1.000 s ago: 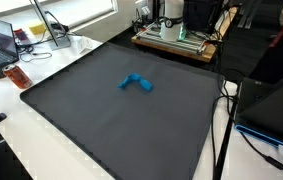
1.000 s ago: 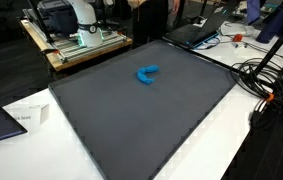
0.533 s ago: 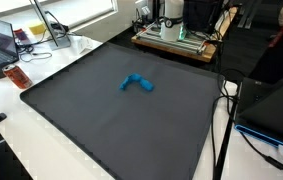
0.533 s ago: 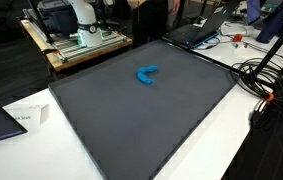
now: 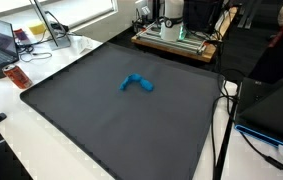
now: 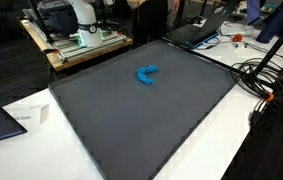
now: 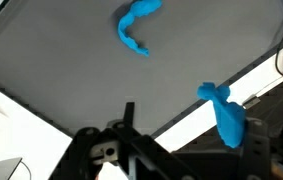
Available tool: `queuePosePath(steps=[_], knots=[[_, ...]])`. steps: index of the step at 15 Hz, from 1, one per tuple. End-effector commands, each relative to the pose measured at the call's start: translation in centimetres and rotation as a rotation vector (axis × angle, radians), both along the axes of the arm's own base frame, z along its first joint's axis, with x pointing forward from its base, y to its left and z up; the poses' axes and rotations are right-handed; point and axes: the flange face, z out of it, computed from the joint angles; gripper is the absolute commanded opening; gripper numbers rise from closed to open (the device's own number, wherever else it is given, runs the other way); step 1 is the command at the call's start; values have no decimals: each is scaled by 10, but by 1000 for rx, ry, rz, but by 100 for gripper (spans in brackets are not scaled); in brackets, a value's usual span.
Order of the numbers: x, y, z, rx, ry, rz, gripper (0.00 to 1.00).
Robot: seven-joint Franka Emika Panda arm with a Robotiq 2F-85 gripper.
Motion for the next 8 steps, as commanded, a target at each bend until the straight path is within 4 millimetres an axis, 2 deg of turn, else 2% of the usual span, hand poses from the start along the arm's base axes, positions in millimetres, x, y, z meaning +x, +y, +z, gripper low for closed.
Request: queuePosePath(steps=[1, 8], knots=[[-11, -5, 15, 92, -26, 15, 100], [-37, -58, 33, 373, -127, 35, 100]])
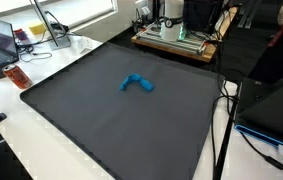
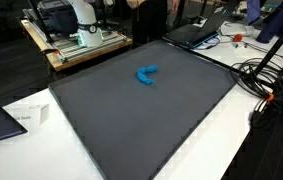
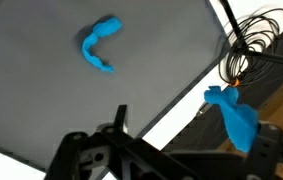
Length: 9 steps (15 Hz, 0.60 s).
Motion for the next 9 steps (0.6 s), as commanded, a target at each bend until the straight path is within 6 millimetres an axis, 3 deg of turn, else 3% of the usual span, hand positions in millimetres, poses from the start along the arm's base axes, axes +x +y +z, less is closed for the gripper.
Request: queuePosePath(steps=[1, 4, 9], knots=[[-21, -22, 6, 142, -73, 9, 100], [-21, -29, 0, 250, -104, 28, 100], [-9, -16, -20, 304, -87, 16, 100]])
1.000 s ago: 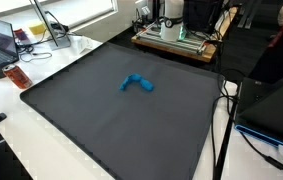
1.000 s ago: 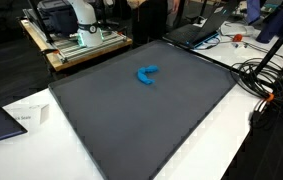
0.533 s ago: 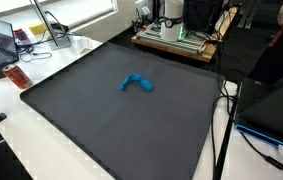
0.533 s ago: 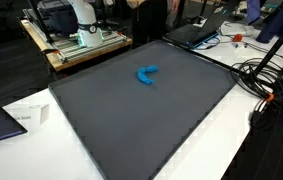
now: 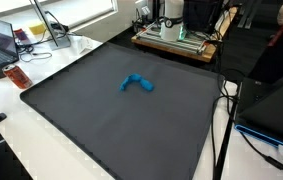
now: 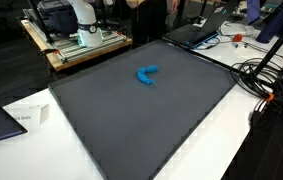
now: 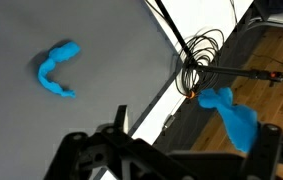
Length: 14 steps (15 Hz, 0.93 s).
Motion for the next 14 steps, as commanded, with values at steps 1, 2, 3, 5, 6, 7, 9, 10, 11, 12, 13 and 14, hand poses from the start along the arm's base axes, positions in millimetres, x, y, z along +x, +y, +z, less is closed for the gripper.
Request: queuePosePath(steps=[1, 2, 3, 5, 6, 7, 9, 10, 11, 12, 13, 14], knots=[[5, 10, -13, 46, -14, -16, 100], [8, 11, -16, 40, -7, -32, 100], [14, 12, -24, 33, 0, -34, 100], [25, 9, -43, 43, 15, -40, 100], [30, 4, -54, 51, 16, -39, 100], [35, -1, -63, 64, 17, -40, 100], [45, -11, -83, 99, 39, -45, 100], [48, -16, -92, 117, 45, -40, 100], [51, -20, -101, 123, 58, -44, 100], [54, -24, -109, 131, 65, -42, 100], [55, -27, -116, 137, 72, -44, 100], [57, -30, -121, 140, 78, -46, 100]])
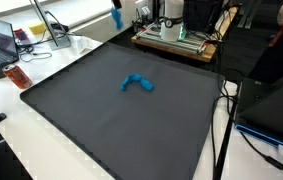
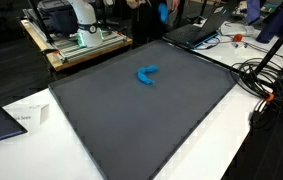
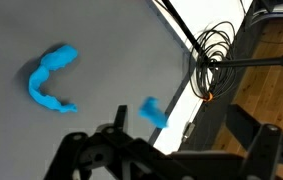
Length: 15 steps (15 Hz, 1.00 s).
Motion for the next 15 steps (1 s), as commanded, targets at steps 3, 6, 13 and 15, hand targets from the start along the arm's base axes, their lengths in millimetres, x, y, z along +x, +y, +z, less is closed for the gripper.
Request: queuePosePath(steps=[3, 6, 13, 15], knots=[[9, -13, -21, 18, 17, -3, 100], [9, -4, -18, -81, 15, -17, 100], [12, 52, -18, -424, 267, -42, 100], [12, 73, -17, -473, 338, -11, 100]])
